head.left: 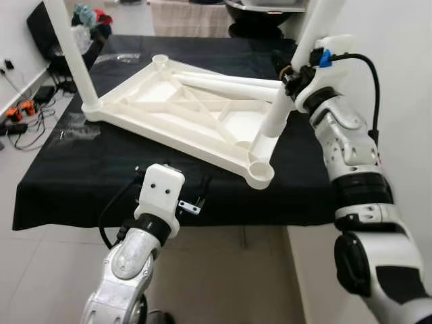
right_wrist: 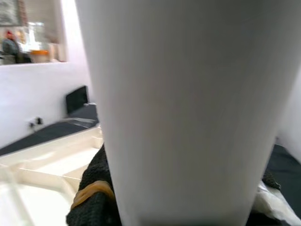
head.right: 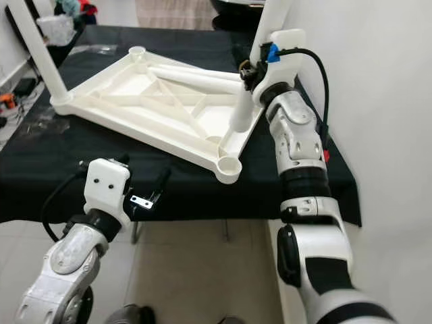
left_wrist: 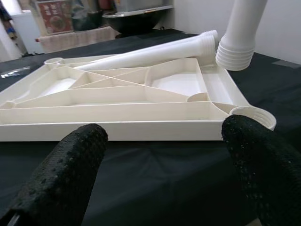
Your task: Building children table
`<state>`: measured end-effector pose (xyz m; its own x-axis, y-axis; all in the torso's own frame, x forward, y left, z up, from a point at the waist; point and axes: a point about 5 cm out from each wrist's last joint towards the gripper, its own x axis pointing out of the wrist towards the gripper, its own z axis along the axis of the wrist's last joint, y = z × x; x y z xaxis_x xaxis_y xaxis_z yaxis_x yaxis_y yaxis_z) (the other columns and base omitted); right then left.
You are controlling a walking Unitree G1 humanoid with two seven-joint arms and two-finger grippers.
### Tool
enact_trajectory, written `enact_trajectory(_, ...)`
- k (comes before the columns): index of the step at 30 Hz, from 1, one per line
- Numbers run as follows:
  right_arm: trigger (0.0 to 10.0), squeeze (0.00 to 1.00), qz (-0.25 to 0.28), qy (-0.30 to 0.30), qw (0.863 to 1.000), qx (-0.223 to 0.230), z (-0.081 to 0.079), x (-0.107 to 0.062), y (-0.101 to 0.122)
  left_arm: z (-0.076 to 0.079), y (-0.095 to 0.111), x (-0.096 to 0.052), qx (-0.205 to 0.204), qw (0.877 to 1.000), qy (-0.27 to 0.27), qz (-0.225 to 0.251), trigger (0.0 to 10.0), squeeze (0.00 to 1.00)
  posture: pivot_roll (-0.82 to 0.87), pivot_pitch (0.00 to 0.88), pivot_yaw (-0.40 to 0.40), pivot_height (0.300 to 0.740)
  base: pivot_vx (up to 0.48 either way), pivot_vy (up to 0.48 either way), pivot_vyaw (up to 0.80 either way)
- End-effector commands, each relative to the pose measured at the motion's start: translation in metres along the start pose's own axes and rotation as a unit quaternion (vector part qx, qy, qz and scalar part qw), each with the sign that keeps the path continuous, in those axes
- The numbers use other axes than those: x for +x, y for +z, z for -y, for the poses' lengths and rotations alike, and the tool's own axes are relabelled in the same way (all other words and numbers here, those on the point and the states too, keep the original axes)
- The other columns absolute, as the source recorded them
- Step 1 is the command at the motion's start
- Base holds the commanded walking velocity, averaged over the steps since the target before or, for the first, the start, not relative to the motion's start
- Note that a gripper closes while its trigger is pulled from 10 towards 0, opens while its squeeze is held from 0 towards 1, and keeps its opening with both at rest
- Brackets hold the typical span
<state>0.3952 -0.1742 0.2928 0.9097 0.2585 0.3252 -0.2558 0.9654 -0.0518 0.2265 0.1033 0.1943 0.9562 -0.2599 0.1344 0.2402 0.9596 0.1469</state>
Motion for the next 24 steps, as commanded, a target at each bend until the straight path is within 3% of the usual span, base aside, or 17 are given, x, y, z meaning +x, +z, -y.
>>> enact_trajectory(1,10.0,0.00,0.012,-0.007,1.000,-0.014,0.009,0.000,0.008,0.002,0.001,-0.002,-0.001,1.000,-0.003,-0.004,10.0,0.00,0.02,0.163,-0.078,0.740,0.000,0.000,-0.80)
enact_trajectory(10,10.0,0.00,0.028,0.026,0.999,-0.002,0.009,0.001,0.017,0.002,0.001,-0.006,-0.002,1.000,-0.004,-0.010,10.0,0.00,0.02,0.178,-0.079,0.740,0.000,0.000,-0.09)
enact_trajectory(12,10.0,0.00,0.045,0.021,0.998,0.031,0.015,0.000,0.022,0.001,0.000,-0.008,0.001,1.000,-0.004,-0.012,10.0,0.00,0.02,0.175,-0.081,0.740,0.000,0.000,-0.78)
enact_trajectory(16,10.0,0.00,0.054,0.018,0.998,0.026,0.020,-0.002,0.025,0.001,0.000,-0.010,0.000,1.000,-0.003,-0.014,10.0,0.00,0.02,0.162,-0.080,0.740,0.000,0.000,-0.39)
enact_trajectory(24,10.0,0.00,0.053,0.046,0.998,0.004,0.012,0.001,0.025,0.004,-0.001,-0.009,-0.001,1.000,-0.009,-0.014,10.0,0.00,0.02,0.143,-0.077,0.740,0.000,0.000,0.00)
